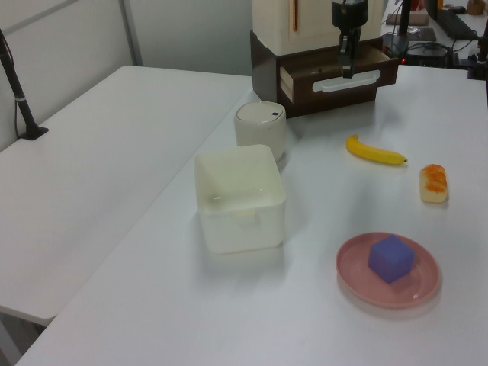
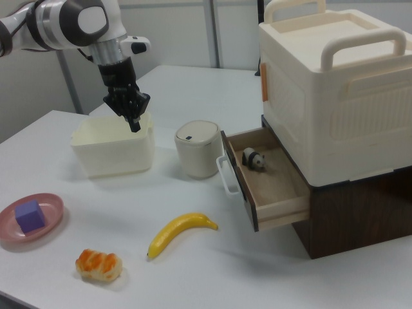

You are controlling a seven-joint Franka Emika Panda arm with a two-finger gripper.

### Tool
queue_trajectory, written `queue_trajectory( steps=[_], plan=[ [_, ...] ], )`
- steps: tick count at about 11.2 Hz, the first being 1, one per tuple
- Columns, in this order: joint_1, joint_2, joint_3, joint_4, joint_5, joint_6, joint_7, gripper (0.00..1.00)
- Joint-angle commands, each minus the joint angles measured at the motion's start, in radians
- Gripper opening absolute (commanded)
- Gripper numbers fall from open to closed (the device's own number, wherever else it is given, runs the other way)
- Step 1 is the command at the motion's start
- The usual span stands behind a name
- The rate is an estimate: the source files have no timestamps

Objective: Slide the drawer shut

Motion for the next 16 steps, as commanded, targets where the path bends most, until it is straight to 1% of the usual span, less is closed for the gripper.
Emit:
queue_trajectory(
  steps=[1, 3, 5, 7, 8, 10, 12, 13, 14, 16],
  plan=[
    [0.008, -0.010, -0.021, -0.011, 0.030, -0.004, -0.015, 0.00],
    [-0.007, -0.007, -0.024, -0.017, 0.035, -0.006, -0.006, 0.00],
    [-0.054, 0.027, -0.024, -0.017, 0.065, 0.002, 0.100, 0.00],
    [-0.114, 0.068, -0.024, -0.028, 0.071, 0.046, 0.225, 0.00],
    [-0.151, 0.083, -0.024, -0.037, 0.073, 0.080, 0.285, 0.00],
    [-0.206, 0.110, -0.024, -0.077, 0.071, 0.161, 0.466, 0.00],
    [-0.252, 0.110, -0.024, -0.150, 0.064, 0.270, 0.545, 0.00],
    [-0.272, 0.110, -0.024, -0.172, 0.059, 0.314, 0.584, 0.00],
    [-0.298, 0.111, -0.024, -0.175, 0.059, 0.337, 0.606, 0.00],
    [-0.328, 0.111, -0.024, -0.197, 0.059, 0.409, 0.632, 0.00]
  ],
)
